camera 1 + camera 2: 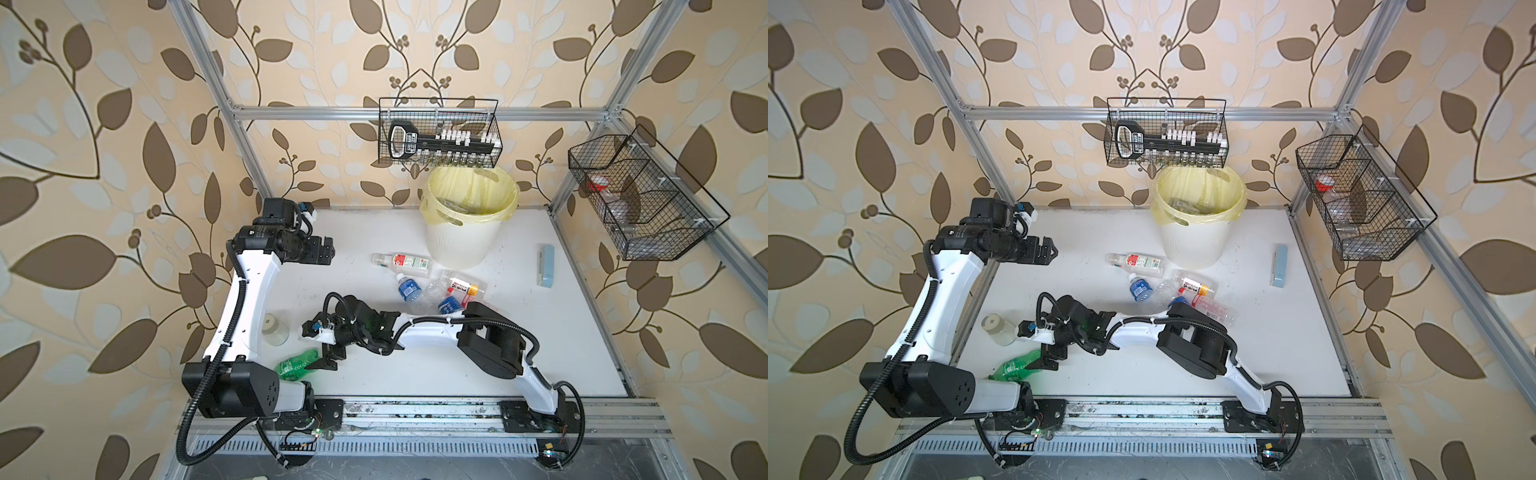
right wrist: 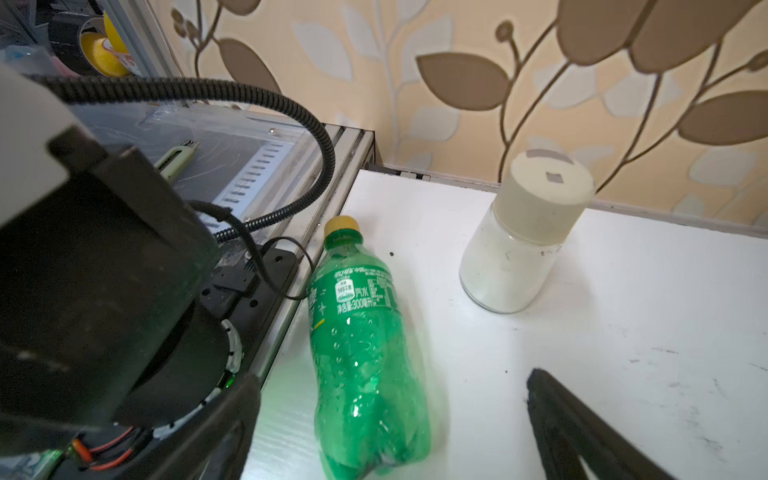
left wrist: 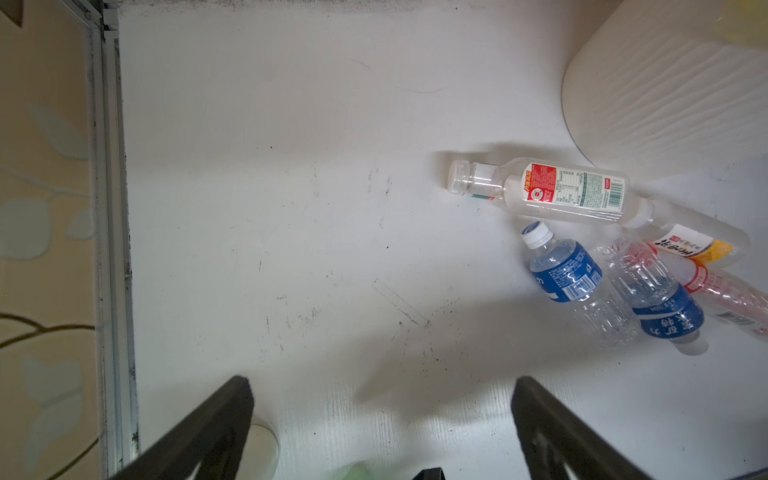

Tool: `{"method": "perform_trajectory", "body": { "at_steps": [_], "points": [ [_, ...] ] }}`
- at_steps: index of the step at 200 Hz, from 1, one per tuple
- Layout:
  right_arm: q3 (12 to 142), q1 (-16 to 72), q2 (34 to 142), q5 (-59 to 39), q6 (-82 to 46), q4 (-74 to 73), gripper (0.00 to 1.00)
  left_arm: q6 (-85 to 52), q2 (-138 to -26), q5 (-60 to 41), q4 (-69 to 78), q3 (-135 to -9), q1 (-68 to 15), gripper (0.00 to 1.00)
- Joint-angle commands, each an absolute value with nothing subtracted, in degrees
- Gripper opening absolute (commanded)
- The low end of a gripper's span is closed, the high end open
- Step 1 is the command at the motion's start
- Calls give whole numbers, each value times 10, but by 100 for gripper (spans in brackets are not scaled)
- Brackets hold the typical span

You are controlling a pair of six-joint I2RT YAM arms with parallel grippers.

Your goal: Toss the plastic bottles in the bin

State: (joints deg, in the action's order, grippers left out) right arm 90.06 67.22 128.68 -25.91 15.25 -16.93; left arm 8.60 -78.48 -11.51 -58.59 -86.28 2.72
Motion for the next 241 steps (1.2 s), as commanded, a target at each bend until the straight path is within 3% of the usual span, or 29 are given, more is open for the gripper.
{"method": "perform_trajectory", "body": {
  "at_steps": [1, 148, 209, 241],
  "points": [
    [928, 677, 1310, -254, 164, -143, 100, 83, -775, -130, -601, -893, 32, 99],
    [987, 697, 1388, -272, 188, -105, 98, 47, -746, -126, -634, -908, 31, 99],
    [1005, 704, 1415, -263, 205, -103, 84, 49, -732, -116, -627, -887, 31, 99],
    [1005, 704, 1418, -254, 209, -105, 71, 53, -733, -113, -626, -886, 32, 99]
  ]
}}
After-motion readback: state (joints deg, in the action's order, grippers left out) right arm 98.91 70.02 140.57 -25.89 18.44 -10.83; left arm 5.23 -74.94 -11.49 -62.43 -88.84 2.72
